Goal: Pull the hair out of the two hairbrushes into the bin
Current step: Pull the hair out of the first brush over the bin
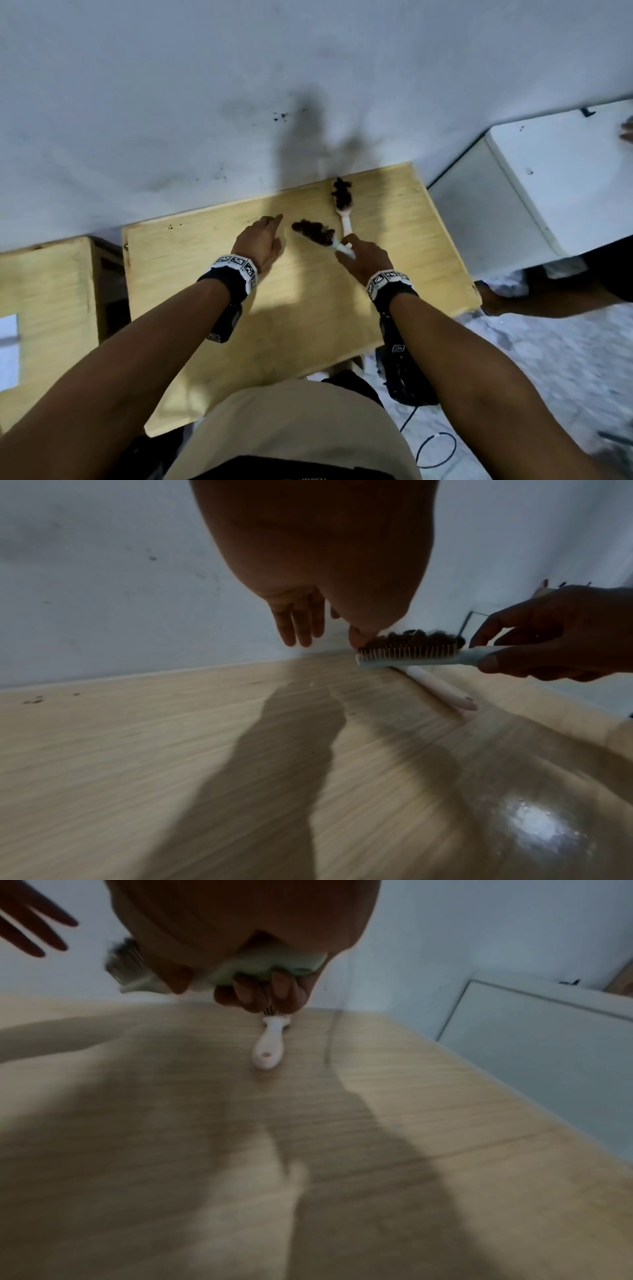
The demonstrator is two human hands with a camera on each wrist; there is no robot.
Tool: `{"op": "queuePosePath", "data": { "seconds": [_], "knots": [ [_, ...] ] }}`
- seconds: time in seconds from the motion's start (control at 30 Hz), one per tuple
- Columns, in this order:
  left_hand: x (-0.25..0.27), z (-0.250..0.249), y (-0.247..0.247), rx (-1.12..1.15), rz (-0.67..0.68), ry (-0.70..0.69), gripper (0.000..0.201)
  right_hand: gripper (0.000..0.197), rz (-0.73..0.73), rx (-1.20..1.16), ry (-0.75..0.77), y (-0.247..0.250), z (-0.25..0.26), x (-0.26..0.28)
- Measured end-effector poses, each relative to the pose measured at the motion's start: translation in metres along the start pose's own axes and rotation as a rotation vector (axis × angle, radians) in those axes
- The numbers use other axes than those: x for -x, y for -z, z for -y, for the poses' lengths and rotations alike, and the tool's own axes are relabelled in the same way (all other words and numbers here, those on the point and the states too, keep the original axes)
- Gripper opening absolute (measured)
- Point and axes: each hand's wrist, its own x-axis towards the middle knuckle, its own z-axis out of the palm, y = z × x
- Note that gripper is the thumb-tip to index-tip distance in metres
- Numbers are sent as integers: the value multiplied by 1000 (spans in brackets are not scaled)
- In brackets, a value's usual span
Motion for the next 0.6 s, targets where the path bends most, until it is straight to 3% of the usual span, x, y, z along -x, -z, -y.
{"op": "queuePosePath", "data": {
  "seconds": [0.1,0.17,0.37,0.6],
  "knots": [
    [-7,-23,-4,21,129,-87,63,36,-33,57,46,8,-22,24],
    [-13,-40,-9,23,158,-139,55,35,-83,72,70,12,-37,42],
    [-10,-106,-19,81,105,-316,26,33,-200,42,20,22,-82,94],
    [-4,-192,-42,34,86,-502,24,33,-274,-82,-128,23,-138,149]
  ]
}}
